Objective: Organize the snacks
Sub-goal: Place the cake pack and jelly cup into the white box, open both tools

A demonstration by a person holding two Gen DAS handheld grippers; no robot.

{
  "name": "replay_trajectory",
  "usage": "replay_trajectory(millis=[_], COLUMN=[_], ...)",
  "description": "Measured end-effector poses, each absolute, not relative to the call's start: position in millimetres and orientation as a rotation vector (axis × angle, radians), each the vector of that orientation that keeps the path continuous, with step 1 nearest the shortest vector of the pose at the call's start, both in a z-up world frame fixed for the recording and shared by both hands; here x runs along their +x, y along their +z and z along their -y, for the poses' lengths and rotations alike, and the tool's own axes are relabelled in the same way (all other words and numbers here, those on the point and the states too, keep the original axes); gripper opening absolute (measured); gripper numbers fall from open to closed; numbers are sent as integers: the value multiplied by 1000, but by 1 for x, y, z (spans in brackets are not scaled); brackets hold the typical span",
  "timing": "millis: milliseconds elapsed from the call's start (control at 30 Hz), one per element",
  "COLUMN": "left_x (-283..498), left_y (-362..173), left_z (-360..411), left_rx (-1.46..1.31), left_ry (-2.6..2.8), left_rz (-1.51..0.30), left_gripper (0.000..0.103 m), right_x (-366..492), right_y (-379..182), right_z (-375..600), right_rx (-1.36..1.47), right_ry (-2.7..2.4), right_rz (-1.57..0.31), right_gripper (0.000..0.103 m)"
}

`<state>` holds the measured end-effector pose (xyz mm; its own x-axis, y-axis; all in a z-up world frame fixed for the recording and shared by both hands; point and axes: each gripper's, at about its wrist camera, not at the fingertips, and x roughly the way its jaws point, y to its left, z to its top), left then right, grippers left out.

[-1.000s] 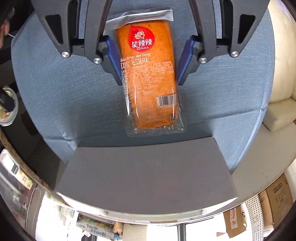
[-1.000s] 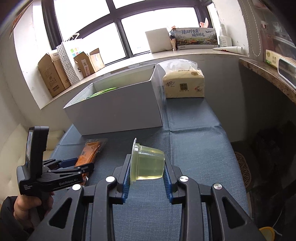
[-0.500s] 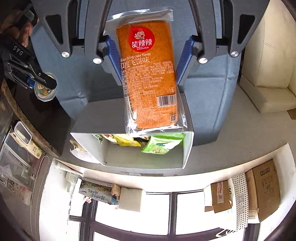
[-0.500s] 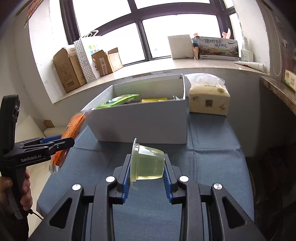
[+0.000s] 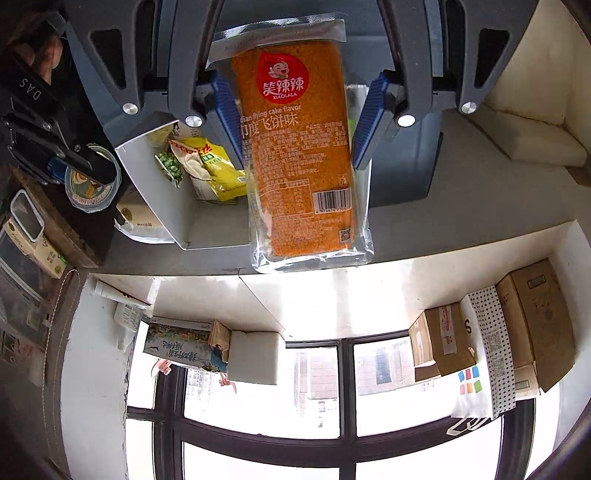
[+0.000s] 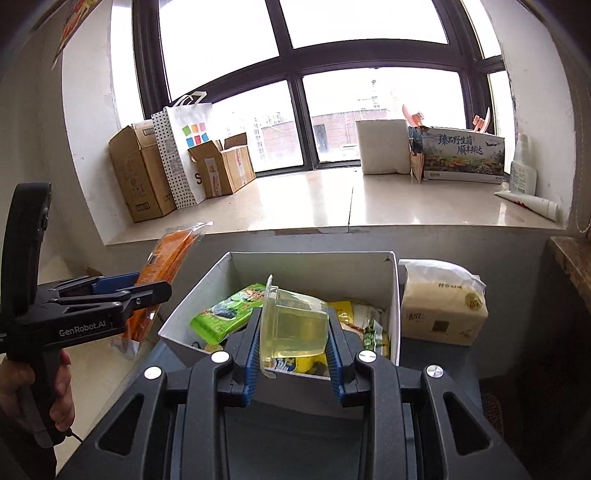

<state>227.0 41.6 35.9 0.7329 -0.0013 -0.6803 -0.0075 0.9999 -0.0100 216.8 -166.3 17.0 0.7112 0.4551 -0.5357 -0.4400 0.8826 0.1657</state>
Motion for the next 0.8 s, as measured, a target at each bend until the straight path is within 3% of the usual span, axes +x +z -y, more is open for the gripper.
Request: replay_trajectory(millis=[167, 200, 267, 333, 367, 633, 800], left_x=[269, 275, 287, 293, 292, 259, 223], left_y=[25, 21, 13, 8, 7, 28, 55], left_z=[-21, -15, -8, -4, -3, 0, 6], left_rx=[26, 39, 29, 34, 45, 107, 173], left_ry=[-41, -45, -67, -27, -13, -10, 28], left_rz=[-786, -792, -814, -833, -829, -717, -593], left_gripper=[66, 70, 90, 95, 95, 95, 102], right_x=[272, 282, 302, 314, 314, 292, 269], right_y=[11, 10, 5, 0, 1, 2, 18], right_z=[161, 162, 160, 158, 162, 180, 182], right_rx=[27, 29, 24, 4, 6, 33, 37], right_ry=[439, 428, 451, 430, 396, 377, 401], right_rz=[-657, -664, -706, -745, -724, -684, -637], right_gripper=[33, 33, 37, 92, 97, 97, 97])
